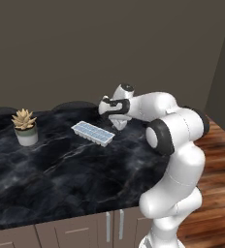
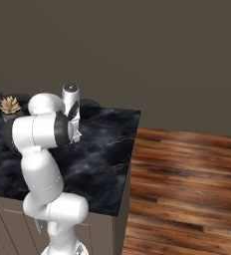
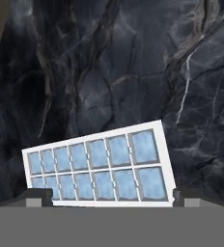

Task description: Open the freezer door, pick up the ice cube tray from the freezer, and place it on the dining counter.

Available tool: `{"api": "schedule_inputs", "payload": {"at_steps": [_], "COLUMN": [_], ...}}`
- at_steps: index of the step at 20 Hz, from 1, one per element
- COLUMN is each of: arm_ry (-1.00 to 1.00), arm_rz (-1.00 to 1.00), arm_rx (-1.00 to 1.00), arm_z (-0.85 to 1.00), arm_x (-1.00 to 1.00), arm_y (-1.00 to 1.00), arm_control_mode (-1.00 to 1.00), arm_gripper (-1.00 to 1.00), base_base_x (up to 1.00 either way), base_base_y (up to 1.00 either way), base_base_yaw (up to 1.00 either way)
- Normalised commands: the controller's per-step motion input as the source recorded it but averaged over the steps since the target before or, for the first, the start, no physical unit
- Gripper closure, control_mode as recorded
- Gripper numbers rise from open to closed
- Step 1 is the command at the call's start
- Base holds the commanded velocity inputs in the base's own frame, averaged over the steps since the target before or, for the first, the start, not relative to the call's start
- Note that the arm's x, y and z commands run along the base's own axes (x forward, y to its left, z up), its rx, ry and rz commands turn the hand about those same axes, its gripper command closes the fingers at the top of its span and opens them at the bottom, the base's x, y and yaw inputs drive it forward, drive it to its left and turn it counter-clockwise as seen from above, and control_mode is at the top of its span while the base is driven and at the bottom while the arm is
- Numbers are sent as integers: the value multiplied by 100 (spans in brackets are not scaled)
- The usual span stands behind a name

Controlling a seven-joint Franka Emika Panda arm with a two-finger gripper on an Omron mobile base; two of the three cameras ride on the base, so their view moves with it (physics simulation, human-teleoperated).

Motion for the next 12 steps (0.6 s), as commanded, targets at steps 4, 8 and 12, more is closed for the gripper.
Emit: {"api": "schedule_inputs", "payload": {"at_steps": [4, 8, 12], "arm_ry": [0, 0, 0], "arm_rz": [12, 10, 11], "arm_rx": [-11, -7, -7], "arm_z": [16, 20, 36], "arm_x": [-74, -99, -99], "arm_y": [-43, -48, -46], "arm_control_mode": [-100, -100, -100], "arm_gripper": [-100, -100, -100], "base_base_x": [0, 0, 0], "base_base_y": [0, 0, 0], "base_base_yaw": [0, 0, 0]}}
